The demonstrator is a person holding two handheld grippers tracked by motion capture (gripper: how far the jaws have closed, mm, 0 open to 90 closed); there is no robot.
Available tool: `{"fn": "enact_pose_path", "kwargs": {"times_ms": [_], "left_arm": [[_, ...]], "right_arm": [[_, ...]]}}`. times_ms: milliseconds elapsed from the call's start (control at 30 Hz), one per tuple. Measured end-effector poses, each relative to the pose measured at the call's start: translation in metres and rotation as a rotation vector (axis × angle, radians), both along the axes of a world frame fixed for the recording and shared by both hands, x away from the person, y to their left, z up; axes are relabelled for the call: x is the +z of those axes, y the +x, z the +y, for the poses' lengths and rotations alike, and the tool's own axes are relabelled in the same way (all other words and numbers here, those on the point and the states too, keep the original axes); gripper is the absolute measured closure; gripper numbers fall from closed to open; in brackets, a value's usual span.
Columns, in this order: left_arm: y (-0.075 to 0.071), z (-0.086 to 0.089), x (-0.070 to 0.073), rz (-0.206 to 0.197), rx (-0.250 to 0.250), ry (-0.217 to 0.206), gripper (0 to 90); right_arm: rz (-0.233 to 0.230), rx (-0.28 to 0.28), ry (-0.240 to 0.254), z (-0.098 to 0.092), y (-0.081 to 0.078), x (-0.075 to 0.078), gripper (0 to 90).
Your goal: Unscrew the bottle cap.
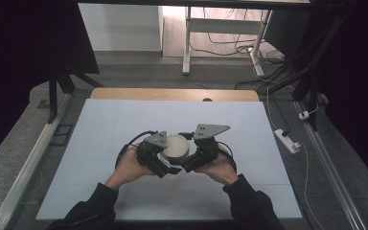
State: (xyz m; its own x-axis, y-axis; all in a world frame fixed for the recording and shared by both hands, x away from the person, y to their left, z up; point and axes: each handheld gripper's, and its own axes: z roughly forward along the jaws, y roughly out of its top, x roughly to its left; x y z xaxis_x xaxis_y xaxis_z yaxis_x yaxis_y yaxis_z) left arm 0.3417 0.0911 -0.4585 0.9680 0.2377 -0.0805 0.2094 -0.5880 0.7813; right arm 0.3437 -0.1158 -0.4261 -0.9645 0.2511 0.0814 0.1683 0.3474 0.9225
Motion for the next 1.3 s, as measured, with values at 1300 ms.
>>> {"fn": "enact_pose_path", "kwargs": {"times_ms": [1300], "left_arm": [[0.016, 0.019, -0.006, 0.005, 0.158, -0.007, 7.2]], "right_arm": [[-0.009, -0.034, -0.010, -0.010, -0.006, 0.009, 7.2]]}}
